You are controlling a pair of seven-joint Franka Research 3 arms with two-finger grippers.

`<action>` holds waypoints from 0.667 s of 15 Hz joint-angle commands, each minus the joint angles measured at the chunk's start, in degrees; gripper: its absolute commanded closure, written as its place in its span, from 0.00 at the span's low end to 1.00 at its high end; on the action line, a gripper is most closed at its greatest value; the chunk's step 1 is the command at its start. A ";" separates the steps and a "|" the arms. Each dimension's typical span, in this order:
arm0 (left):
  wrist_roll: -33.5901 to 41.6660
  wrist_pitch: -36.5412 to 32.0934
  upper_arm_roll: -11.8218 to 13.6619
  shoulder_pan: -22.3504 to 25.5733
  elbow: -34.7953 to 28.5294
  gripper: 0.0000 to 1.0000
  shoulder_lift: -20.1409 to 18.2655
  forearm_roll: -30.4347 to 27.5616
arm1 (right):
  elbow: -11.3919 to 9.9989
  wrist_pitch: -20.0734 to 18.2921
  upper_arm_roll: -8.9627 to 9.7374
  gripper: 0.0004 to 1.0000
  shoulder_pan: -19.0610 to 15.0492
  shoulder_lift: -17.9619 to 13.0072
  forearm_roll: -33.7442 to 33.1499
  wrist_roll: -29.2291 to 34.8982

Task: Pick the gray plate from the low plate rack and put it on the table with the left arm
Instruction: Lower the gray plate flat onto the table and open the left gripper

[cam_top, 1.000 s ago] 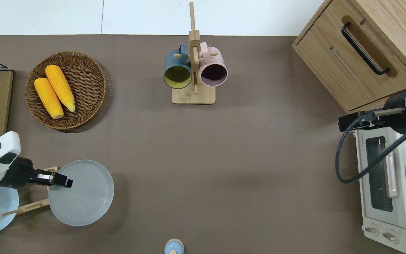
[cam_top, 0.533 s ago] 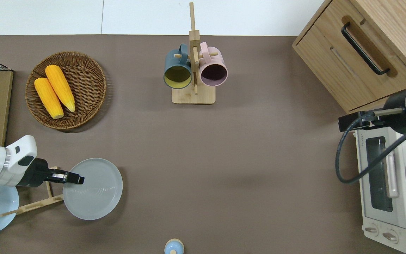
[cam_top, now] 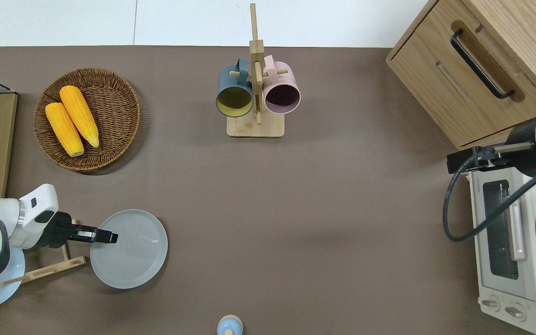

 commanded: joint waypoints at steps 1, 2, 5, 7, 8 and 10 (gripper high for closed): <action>3.63 4.38 -0.08 -0.69 -3.02 1.00 1.32 -3.56 | 1.15 -0.92 1.20 0.02 -1.29 0.55 -0.17 0.76; 4.08 4.47 -0.08 -0.69 -3.20 1.00 1.59 -3.66 | 1.23 -0.92 1.20 0.02 -1.29 0.55 -0.17 0.76; 4.52 5.97 -0.60 -1.39 -3.29 1.00 2.99 -3.66 | 1.23 -0.92 1.20 0.02 -1.29 0.55 -0.17 0.76; 4.52 6.93 -0.78 -1.83 -3.20 1.00 3.78 -3.66 | 1.23 -0.92 1.20 0.02 -1.29 0.55 -0.17 0.76; 4.52 7.55 -0.87 -2.01 -3.20 1.00 4.22 -3.66 | 1.15 -0.92 1.20 0.02 -1.29 0.55 -0.17 0.76; 4.52 7.82 -1.22 -2.97 -3.20 1.00 4.58 -3.66 | 1.15 -0.92 1.20 0.02 -1.29 0.55 -0.17 0.76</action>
